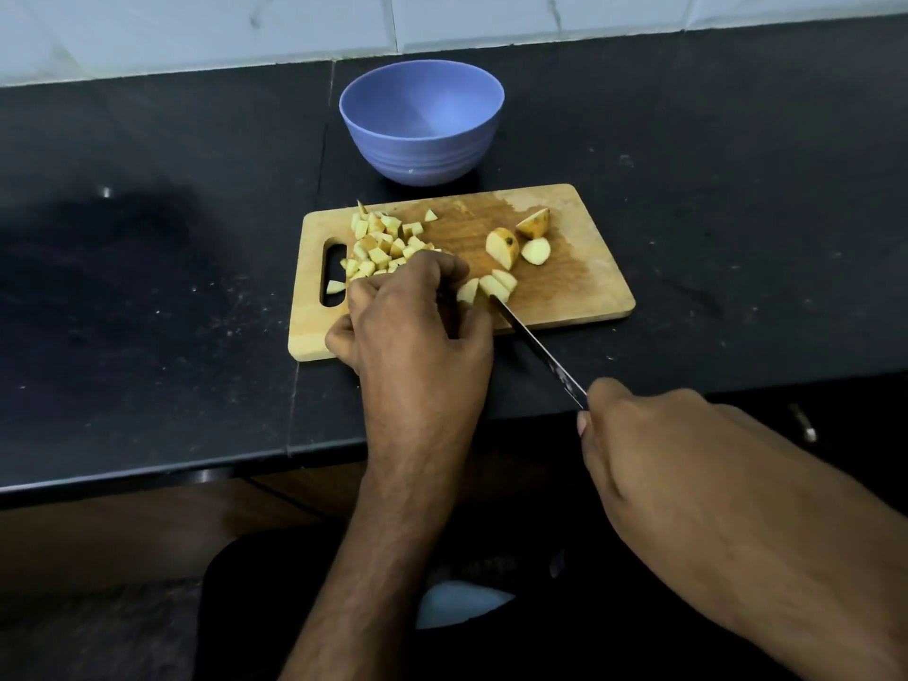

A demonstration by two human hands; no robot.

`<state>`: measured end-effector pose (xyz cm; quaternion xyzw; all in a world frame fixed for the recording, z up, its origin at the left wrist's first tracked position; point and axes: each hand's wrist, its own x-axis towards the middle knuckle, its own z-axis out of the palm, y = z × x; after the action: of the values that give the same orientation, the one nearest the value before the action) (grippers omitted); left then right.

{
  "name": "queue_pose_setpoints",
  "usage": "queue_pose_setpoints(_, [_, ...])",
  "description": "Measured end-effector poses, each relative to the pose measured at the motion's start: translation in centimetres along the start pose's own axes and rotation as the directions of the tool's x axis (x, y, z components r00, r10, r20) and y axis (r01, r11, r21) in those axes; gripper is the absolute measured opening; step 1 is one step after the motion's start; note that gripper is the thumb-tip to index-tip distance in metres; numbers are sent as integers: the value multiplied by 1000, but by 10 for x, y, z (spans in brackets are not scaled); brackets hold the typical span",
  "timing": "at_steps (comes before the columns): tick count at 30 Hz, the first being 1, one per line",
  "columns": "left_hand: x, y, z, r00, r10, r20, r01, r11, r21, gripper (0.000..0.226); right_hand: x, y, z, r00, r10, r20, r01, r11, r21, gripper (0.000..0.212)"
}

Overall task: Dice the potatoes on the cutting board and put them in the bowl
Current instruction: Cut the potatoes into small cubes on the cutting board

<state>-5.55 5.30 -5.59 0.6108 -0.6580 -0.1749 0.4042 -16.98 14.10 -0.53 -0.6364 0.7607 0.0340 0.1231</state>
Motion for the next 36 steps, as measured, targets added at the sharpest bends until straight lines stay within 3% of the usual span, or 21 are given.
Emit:
queue_pose_setpoints(7, [2, 3, -1, 998, -7, 56, 6, 1000, 23, 30, 3, 6, 8, 990, 13, -138, -8, 999, 37, 24])
queue_pose_setpoints(21, [4, -2, -4, 998, -55, 23, 57, 989, -140, 32, 7, 5, -2, 983, -116, -141, 133, 984, 118, 27])
queue_pose_setpoints(25, [5, -6, -3, 999, -48, 26, 52, 981, -186, 33, 11, 7, -3, 985, -115, -127, 127, 987, 93, 29])
queue_pose_setpoints(29, [6, -10, 0, 998, -55, -11, 51, 972, -230, 39, 17, 9, 12, 974, -99, -205, 111, 993, 45, 32])
queue_pose_setpoints(36, [5, -12, 3, 998, -56, -39, 43, 961, -272, 33, 23, 14, 31, 968, -83, -236, 104, 991, 81, 29])
